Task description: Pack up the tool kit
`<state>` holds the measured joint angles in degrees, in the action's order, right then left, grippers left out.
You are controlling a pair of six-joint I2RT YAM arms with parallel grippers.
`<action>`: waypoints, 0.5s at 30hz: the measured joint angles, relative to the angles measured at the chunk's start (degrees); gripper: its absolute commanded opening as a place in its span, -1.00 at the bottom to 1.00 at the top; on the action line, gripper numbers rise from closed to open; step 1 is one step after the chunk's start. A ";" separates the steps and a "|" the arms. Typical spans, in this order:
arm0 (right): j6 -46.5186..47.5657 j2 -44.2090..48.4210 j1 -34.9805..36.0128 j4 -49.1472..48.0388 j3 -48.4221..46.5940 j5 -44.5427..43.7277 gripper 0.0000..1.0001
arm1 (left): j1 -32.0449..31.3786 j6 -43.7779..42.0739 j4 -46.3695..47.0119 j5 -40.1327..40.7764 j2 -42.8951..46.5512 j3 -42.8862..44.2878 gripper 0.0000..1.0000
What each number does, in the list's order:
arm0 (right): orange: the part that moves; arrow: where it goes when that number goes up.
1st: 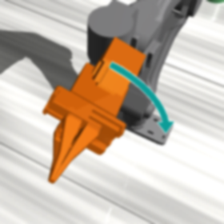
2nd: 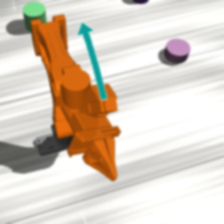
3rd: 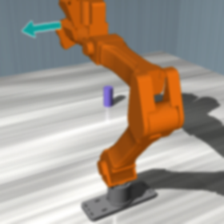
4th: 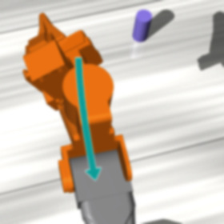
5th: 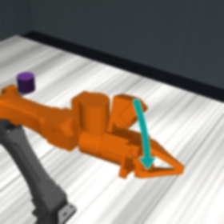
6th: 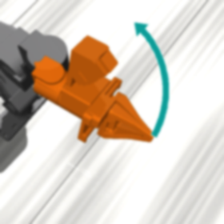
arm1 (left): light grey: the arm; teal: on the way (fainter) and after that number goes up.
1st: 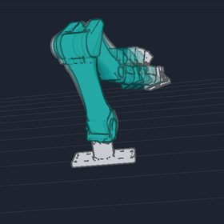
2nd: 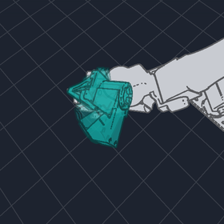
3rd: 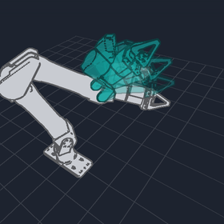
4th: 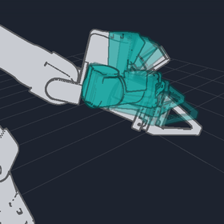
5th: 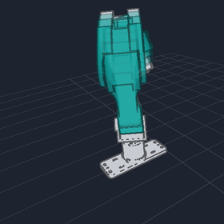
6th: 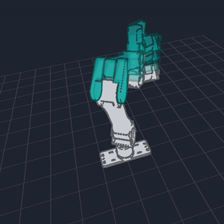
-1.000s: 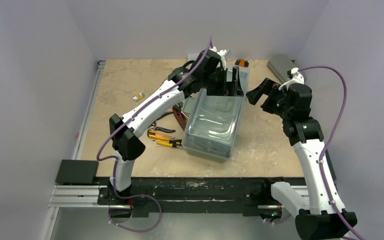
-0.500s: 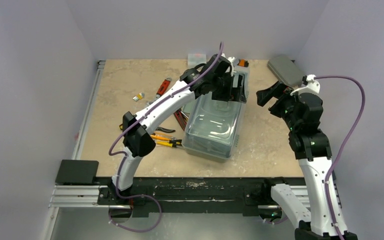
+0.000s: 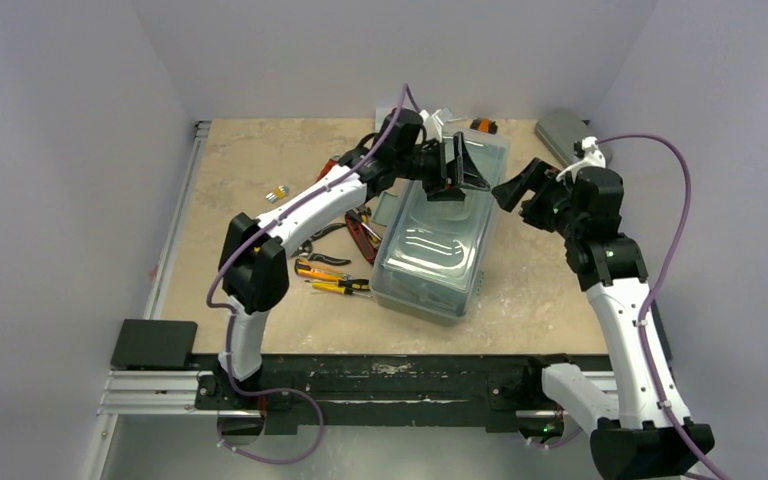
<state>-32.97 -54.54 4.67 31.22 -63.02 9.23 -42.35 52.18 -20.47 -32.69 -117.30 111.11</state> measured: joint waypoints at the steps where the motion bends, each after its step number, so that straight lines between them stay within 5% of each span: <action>1: -0.39 0.33 -0.07 -0.26 0.28 0.42 0.37 | 0.52 2.12 3.37 -1.86 0.26 -1.88 0.60; 15: -11.98 -0.28 -0.57 -16.50 10.69 12.22 0.10 | 2.47 15.87 26.12 -9.57 0.96 -12.09 0.56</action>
<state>-44.95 -54.83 4.10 14.72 -52.34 21.45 -39.88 68.05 5.65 -42.26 -116.33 99.02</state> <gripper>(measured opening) 0.568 0.785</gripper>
